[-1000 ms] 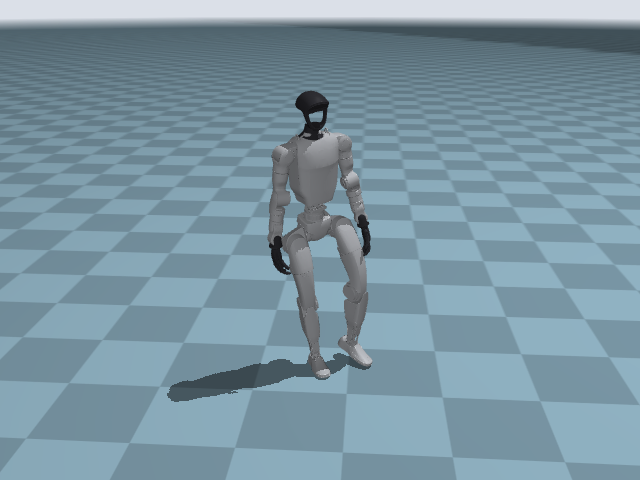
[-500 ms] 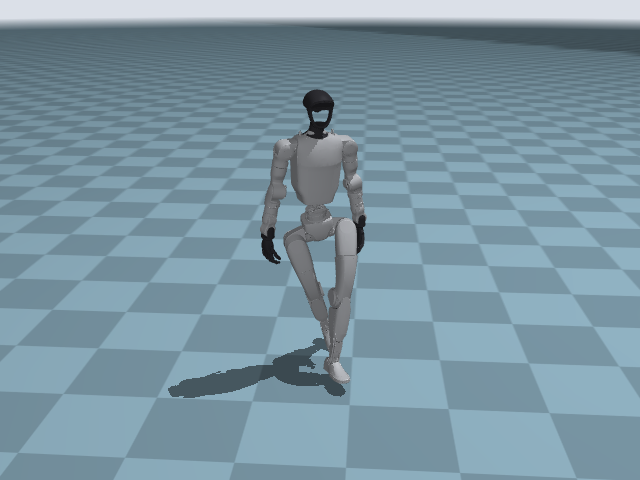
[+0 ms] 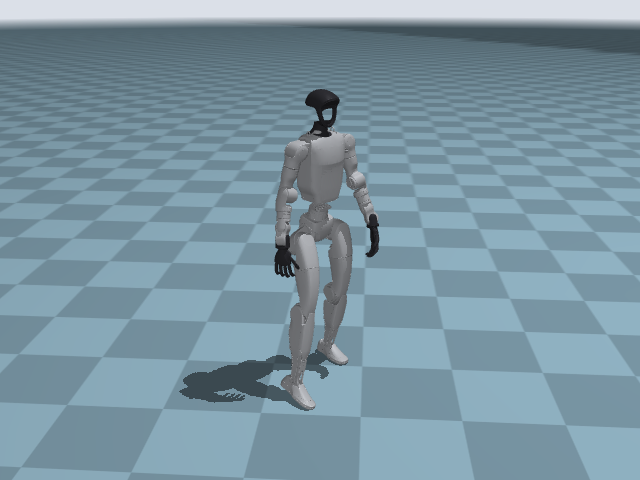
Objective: Kungfu
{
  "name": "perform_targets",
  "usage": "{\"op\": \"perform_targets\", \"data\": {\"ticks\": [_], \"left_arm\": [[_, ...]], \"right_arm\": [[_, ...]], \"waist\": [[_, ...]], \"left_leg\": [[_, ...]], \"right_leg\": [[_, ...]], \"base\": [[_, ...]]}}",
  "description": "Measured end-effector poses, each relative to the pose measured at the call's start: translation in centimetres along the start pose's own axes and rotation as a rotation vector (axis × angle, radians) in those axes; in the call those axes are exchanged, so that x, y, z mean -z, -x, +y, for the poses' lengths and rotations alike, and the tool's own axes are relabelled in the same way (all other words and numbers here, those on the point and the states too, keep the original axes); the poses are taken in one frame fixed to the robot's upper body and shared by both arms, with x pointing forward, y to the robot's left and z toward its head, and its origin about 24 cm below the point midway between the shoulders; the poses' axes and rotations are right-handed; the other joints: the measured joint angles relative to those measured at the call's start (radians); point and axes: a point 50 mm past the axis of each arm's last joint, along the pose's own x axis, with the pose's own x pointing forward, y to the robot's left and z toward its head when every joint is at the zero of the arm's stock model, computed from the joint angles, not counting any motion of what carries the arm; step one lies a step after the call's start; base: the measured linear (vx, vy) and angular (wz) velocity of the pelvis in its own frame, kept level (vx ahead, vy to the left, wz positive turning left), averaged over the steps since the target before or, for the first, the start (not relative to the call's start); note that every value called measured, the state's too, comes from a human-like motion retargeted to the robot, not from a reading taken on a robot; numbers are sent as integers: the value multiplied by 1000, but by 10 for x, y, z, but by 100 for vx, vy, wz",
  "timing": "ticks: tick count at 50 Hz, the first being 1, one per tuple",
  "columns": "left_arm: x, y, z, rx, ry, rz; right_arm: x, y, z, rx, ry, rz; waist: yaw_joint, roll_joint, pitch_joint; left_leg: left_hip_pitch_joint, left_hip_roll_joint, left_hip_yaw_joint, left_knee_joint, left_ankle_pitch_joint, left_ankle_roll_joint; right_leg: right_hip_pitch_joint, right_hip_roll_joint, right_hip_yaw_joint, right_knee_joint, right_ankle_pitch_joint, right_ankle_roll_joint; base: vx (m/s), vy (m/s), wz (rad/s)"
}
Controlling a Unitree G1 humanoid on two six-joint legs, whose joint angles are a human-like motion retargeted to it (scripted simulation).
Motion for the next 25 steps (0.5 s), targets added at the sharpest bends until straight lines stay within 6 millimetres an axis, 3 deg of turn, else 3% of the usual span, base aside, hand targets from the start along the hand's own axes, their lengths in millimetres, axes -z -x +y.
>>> {"op": "perform_targets", "data": {"ticks": [2,5,7,10,13,15,17,18,20,25], "left_arm": [[5,0,-4,-6,-19,15],[24,3,-6,-20,-21,82],[44,8,-5,-38,-11,151],[78,20,-5,-60,18,287],[110,33,-14,-93,111,449],[119,36,-27,-130,235,507],[128,39,-43,-155,389,512],[132,40,-50,-163,458,510],[141,43,-65,-172,583,516],[152,49,-97,-135,791,516]], "right_arm": [[5,0,7,-18,-10,12],[9,-1,22,-39,-42,26],[8,-2,34,-30,-100,33],[9,-2,53,-12,-234,46],[7,-3,66,-50,-374,71],[0,-4,63,-83,-443,70],[-7,-5,54,-91,-475,56],[-9,-6,50,-87,-485,44],[-14,-6,45,-73,-500,14],[-10,-5,40,-60,-549,-21]], "waist": [[-23,2,9],[-33,-48,2],[6,-63,-17],[44,-74,-40],[85,-114,-83],[81,-101,-67],[59,-82,-30],[42,-77,-18],[6,-62,-15],[4,-39,-82]], "left_leg": [[15,3,-61,22,-15,-14],[17,-20,-101,59,-31,-34],[5,11,-92,62,-11,-46],[-12,80,-101,66,61,-74],[-74,133,-48,83,184,-89],[-103,183,17,101,263,-106],[-99,231,163,103,311,-78],[-92,247,248,101,310,-45],[-72,268,397,89,257,-37],[-100,136,367,100,81,-181]], "right_leg": [[40,-11,38,-72,74,34],[88,-53,-37,-107,64,185],[74,-24,-41,-39,-123,164],[97,1,-175,0,-309,51],[73,32,-145,13,-356,49],[94,40,-216,-1,-360,38],[143,48,-266,-29,-365,20],[163,52,-283,-43,-369,8],[185,67,-326,-64,-382,-17],[160,122,-393,-83,-418,-58]], "base": [[35,-57,191],[32,-73,135],[32,-103,49],[26,-88,86],[8,-73,106],[-13,-64,137],[-15,-47,132],[-10,-45,135],[-5,-36,134],[-4,-28,89]]}}
